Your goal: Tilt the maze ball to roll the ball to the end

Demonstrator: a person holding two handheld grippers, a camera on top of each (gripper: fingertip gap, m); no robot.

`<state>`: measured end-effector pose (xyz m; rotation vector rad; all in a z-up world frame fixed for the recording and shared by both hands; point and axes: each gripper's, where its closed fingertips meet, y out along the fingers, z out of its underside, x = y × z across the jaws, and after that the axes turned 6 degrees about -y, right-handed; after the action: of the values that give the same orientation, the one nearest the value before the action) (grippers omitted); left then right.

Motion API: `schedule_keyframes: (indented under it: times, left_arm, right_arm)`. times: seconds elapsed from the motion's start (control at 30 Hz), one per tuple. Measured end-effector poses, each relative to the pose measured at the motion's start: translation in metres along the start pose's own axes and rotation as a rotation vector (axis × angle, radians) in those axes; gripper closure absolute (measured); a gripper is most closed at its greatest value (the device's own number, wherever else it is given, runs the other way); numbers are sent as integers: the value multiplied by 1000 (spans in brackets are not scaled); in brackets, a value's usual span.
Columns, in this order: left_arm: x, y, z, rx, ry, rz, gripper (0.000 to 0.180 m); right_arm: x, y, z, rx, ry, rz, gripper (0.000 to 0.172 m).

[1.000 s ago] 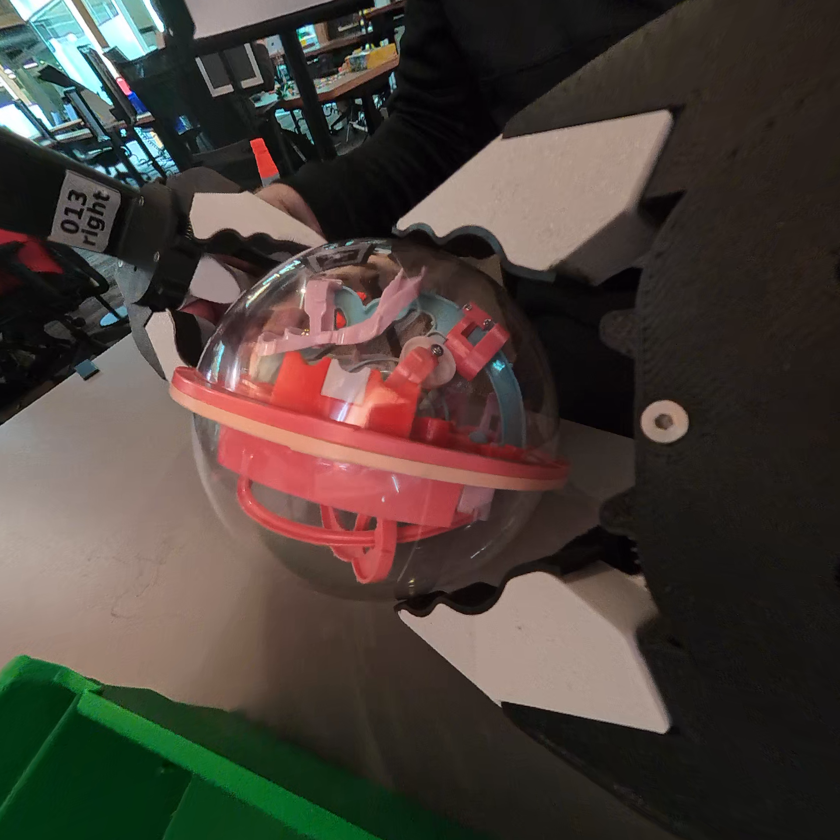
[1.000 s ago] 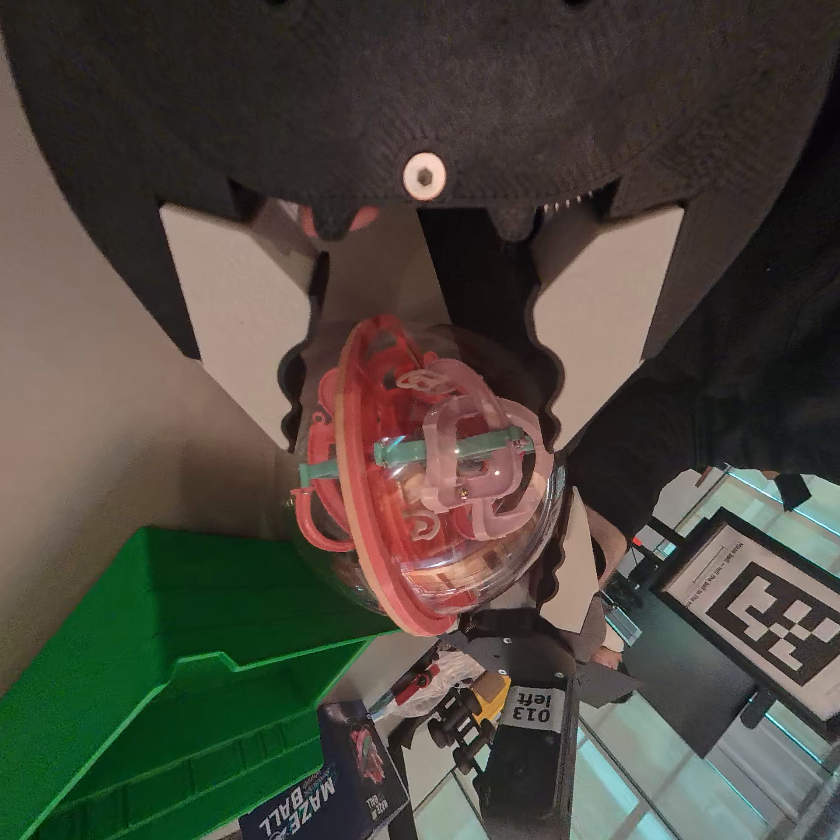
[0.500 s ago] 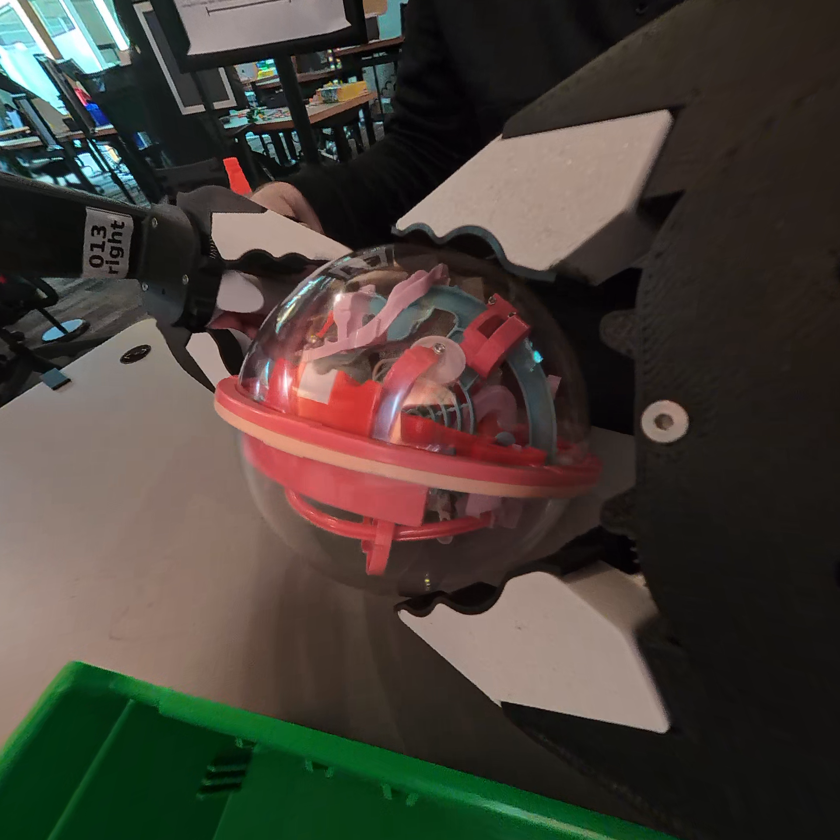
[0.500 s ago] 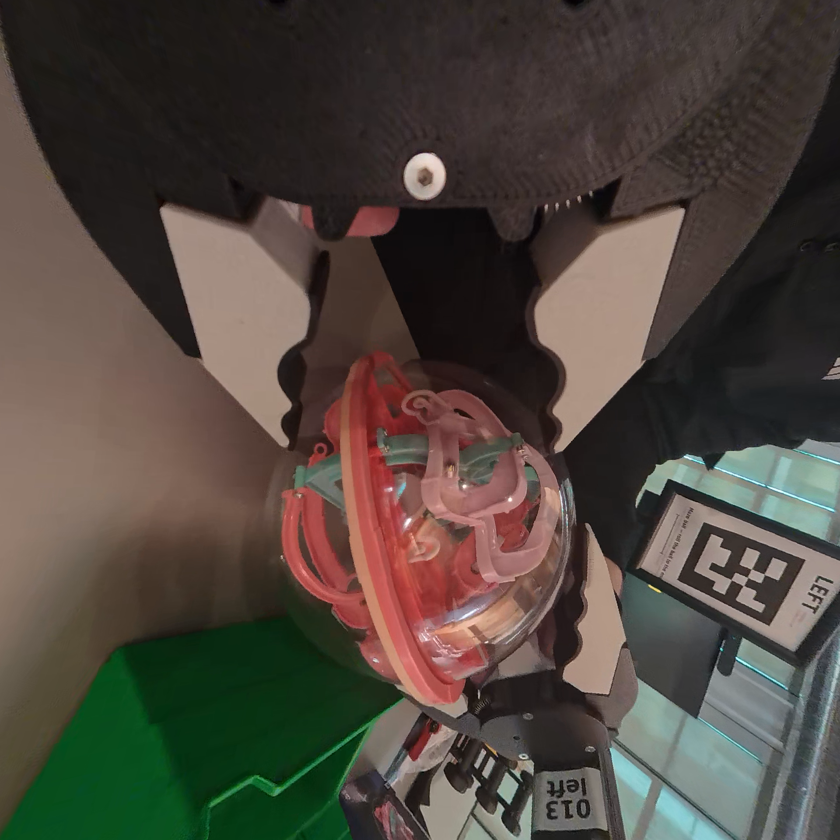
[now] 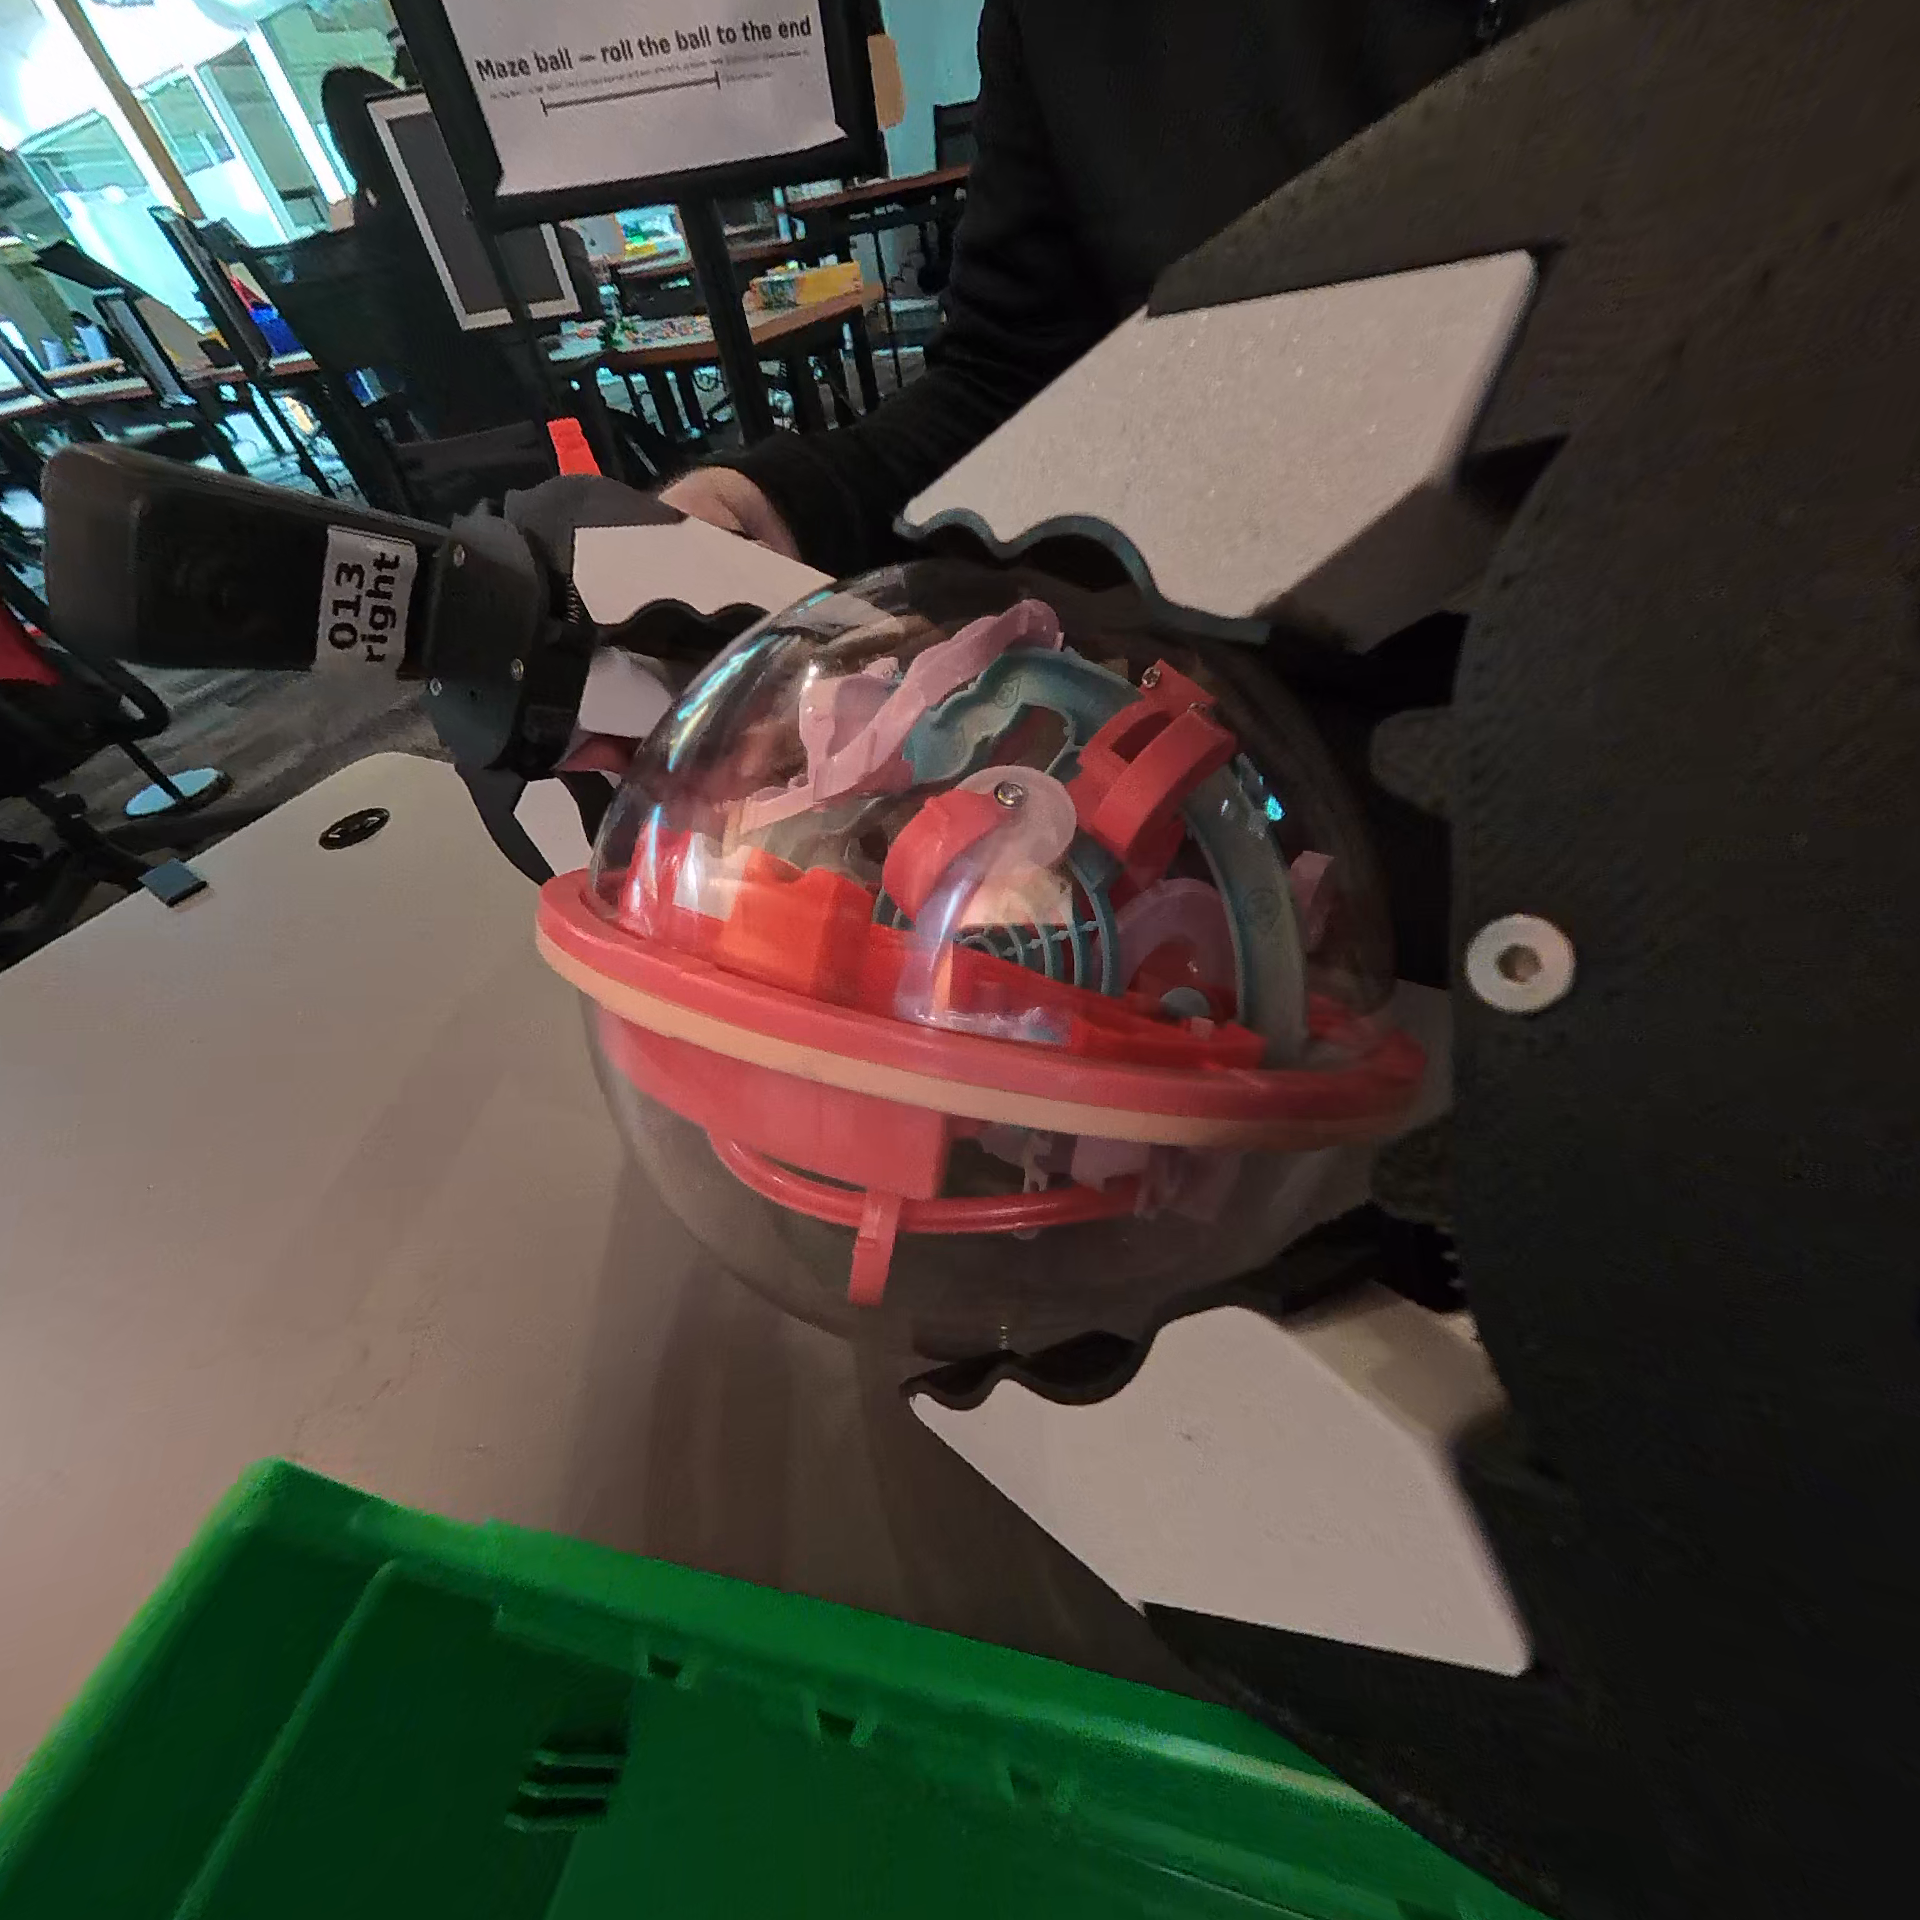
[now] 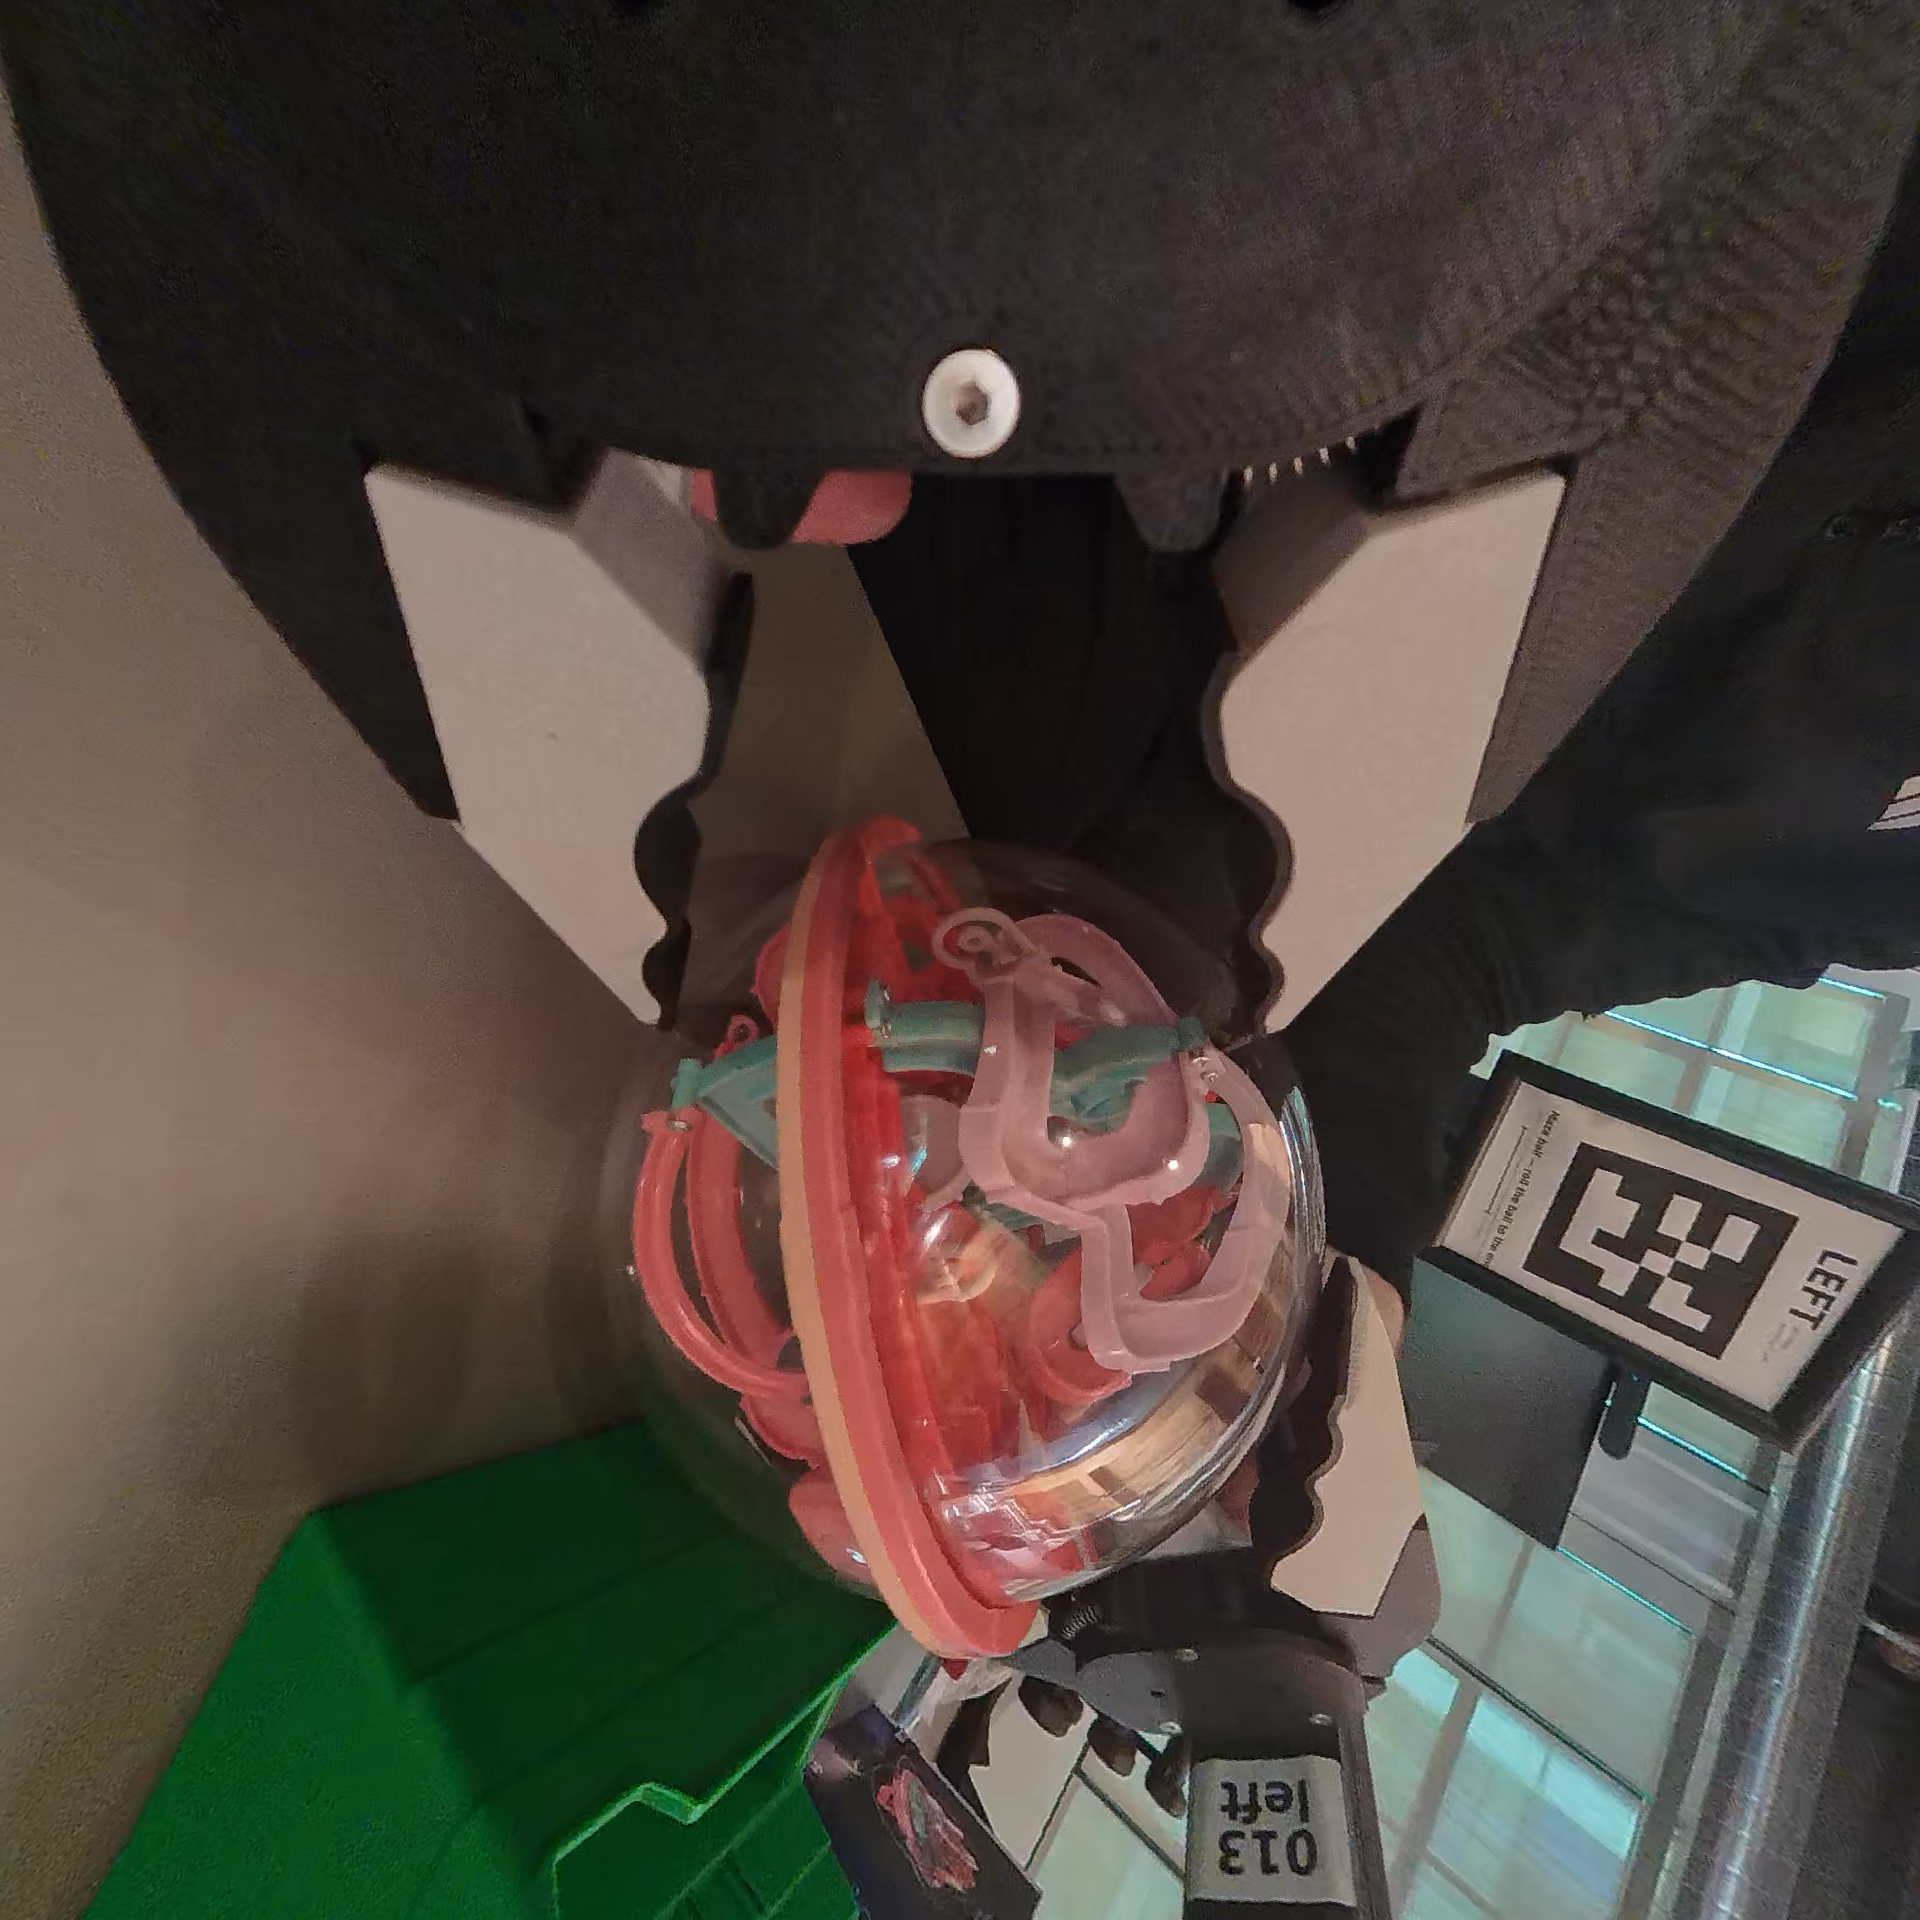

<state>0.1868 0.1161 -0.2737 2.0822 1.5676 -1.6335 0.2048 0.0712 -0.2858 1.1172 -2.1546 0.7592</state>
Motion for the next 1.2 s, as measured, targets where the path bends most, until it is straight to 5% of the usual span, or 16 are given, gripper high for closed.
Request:
schedule_keyframes:
  times: [0.5, 0.77, 1.2]
  left_arm:
    - [-6, -9, 31, -83, 54, 30, 22]
    - [-13, -16, 48, -131, 142, 45, 22]
    - [-31, -27, 55, -148, 552, -173, 23]
  right_arm:
    - [15, 15, 19, 52, -178, -7, 74]
    - [24, 34, 37, 86, -318, 15, 58]
    - [28, 56, 50, 90, -638, 146, 59]
